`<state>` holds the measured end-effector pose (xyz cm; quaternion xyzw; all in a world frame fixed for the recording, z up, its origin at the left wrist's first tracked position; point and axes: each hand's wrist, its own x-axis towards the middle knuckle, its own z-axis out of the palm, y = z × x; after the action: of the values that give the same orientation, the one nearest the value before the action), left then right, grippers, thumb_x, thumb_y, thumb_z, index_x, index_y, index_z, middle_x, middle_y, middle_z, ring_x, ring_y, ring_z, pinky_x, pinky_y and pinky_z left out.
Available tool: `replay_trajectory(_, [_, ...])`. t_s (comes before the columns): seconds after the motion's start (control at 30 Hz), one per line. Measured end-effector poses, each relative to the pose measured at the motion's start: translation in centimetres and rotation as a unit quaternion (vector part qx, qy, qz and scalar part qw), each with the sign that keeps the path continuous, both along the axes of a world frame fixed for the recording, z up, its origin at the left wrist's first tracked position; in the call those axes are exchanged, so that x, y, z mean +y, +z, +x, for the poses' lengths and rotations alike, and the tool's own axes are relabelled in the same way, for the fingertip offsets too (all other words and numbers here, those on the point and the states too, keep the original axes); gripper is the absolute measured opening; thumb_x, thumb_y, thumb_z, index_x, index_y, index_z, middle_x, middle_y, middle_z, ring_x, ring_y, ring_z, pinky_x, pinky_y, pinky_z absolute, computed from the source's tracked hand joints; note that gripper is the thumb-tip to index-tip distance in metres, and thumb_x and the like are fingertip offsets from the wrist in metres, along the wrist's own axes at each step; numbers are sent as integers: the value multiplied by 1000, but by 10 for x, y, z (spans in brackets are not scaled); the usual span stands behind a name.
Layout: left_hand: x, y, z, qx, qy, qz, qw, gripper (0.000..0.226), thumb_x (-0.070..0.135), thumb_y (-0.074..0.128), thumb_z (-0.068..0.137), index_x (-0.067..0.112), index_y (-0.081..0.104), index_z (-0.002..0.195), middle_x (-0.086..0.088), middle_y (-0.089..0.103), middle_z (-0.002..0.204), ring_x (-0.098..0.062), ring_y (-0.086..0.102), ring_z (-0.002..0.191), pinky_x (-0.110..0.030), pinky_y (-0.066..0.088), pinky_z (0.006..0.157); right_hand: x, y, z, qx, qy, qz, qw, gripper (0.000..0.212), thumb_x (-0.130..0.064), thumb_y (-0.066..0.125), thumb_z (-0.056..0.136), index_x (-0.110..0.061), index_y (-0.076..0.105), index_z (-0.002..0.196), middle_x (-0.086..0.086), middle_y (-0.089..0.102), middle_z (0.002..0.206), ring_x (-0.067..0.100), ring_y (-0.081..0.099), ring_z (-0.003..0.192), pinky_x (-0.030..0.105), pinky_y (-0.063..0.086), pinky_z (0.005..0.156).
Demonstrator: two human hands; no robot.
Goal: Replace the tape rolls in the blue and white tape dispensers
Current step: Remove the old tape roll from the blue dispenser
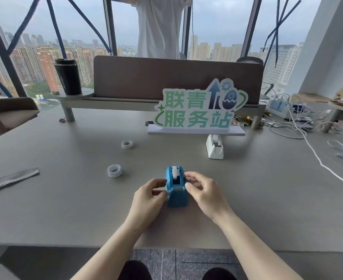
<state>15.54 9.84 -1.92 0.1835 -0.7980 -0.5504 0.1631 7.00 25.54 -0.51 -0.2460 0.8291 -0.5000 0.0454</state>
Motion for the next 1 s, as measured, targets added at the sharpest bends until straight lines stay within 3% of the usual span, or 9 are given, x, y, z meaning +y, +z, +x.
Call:
replay_trajectory(0.1, [-8,4,-11,-11,4,30,999,33,16,53,78,32,68,104,17,71,101,-8,68,96,-38,55,91,-6,13,-12,16,4,24,1000,32,-20,57,91,-25,62,122,-11,67,115,3,62,100,29,50,93])
replay_trajectory(0.2, [-12,7,-23,-25,-13,41,999,41,10,49,80,30,66,111,13,73,97,-16,69,96,-42,54,93,-15,24,-25,46,32,122,991,44,-25,58,90,-27,52,134,-8,58,132,11,58,112,27,45,92])
replay_trajectory(0.3, [-13,7,-33,-31,-8,48,998,48,9,48,77,26,66,119,1,76,93,-24,69,91,-46,55,92,-25,29,-35,68,69,199,975,53,-30,62,88,-25,47,139,-6,51,141,15,50,125,31,42,100])
replay_trajectory(0.43, [-15,4,-41,-30,7,62,998,53,14,46,68,28,69,114,-2,77,86,-28,70,89,-49,55,89,-36,35,-45,79,96,255,959,49,-28,64,84,-23,54,132,-2,56,134,20,52,120,35,44,100])
replay_trajectory(0.57, [-17,2,-44,-26,-6,76,997,51,15,47,67,32,70,110,0,78,85,-24,72,91,-48,55,92,-41,33,-49,108,94,263,954,37,-31,65,77,-27,63,114,-4,62,115,21,58,101,40,50,87])
replay_trajectory(0.73, [-15,-3,-41,2,-32,84,996,52,13,49,73,30,66,119,6,78,95,-12,73,92,-42,56,91,-39,29,-52,122,89,235,960,30,-33,67,73,-32,55,100,-8,64,101,18,59,81,37,53,72])
replay_trajectory(1.0, [-14,-8,-40,69,-13,84,994,41,2,51,80,30,73,100,7,77,92,-5,70,86,-30,55,81,-36,30,-49,146,75,179,970,26,-36,63,77,-33,56,102,-13,67,101,16,63,90,39,55,79])
